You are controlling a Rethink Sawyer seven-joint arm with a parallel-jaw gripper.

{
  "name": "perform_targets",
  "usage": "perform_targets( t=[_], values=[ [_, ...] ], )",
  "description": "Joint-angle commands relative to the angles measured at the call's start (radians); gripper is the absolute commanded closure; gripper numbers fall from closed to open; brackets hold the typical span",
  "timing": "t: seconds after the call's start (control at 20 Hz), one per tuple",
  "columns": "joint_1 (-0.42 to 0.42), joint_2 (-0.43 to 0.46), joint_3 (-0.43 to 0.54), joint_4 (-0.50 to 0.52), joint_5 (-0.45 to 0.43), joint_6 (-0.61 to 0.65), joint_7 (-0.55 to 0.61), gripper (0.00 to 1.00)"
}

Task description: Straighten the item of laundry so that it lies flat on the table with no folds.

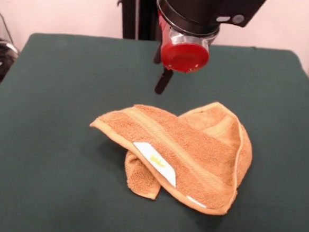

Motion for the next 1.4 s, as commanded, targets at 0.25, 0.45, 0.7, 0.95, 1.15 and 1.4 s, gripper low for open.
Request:
perform_targets(
  t=[0.25, 0.45, 0.7, 0.95, 1.15, 1.4],
  values=[
    [0.039, 0.026, -0.031, -0.07, -0.156, 0.093, -0.026, 0.0],
    [0.044, 0.022, 0.004, -0.063, -0.149, 0.04, 0.013, 0.0],
    [0.044, 0.026, 0.048, -0.08, -0.12, -0.021, 0.046, 0.0],
    [0.042, 0.062, 0.067, -0.167, -0.08, -0.005, 0.07, 0.0],
    [0.031, 0.089, 0.104, -0.222, -0.046, -0.066, 0.062, 0.0],
    [0.006, 0.157, 0.118, -0.355, -0.001, -0.071, 0.031, 0.0]
  ],
)
